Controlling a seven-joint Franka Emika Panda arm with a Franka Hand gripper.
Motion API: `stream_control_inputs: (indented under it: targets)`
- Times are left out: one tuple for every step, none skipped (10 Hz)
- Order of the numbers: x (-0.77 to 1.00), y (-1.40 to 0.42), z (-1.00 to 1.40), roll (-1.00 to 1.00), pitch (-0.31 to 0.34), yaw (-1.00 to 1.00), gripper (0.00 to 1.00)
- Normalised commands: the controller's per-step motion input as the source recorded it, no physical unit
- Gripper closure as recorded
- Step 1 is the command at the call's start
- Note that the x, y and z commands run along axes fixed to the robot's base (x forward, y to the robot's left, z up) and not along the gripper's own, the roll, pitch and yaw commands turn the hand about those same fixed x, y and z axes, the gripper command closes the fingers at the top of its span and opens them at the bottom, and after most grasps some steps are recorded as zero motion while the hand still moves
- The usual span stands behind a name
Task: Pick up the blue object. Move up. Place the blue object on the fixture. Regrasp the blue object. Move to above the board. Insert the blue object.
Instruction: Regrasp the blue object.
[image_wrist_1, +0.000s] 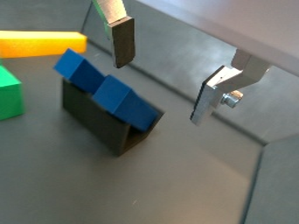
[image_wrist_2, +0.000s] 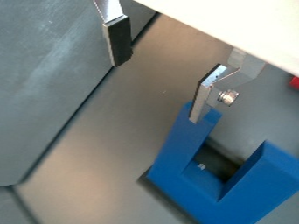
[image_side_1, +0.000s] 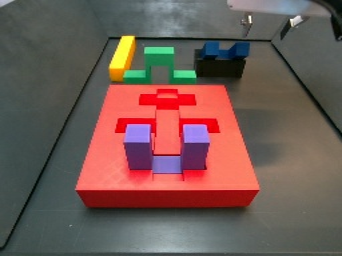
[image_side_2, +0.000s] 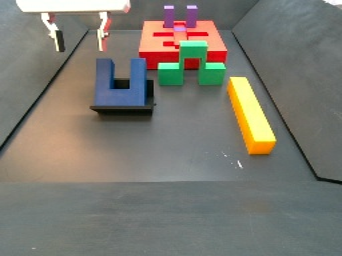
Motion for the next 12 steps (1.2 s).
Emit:
stream_control_inputs:
  targets:
    - [0.00, 0.00, -0.09, 0.95, 0.003, -0.17, 0.00]
    - [0.00, 0.00, -0.11, 0.90, 0.003, -0.10, 0.00]
    - [0.00, 0.00, -0.11, 0.72, 0.000, 0.00, 0.00]
    - [0.00, 0.00, -0.17, 0.78, 0.000, 0.01, 0.00]
    - [-0.26, -0.10, -0.09, 0.93, 0.000, 0.24, 0.00]
    - [-0.33, -0.01, -0.04, 0.88, 0.000, 0.33, 0.00]
    - [-0.31, -0.07, -0.04, 0.97, 0.023, 0.43, 0.00]
    - [-0.07, -0.15, 0.00, 0.94, 0.023, 0.43, 0.00]
    - [0.31, -0.16, -0.08, 0.63, 0.097, 0.25, 0.00]
    - [0.55, -0.12, -0.20, 0.41, 0.180, 0.09, 0.00]
    - [0.46, 0.00, -0.21, 0.28, 0.151, 0.01, 0.00]
    - [0.29, 0.00, -0.17, 0.20, 0.083, 0.06, 0.00]
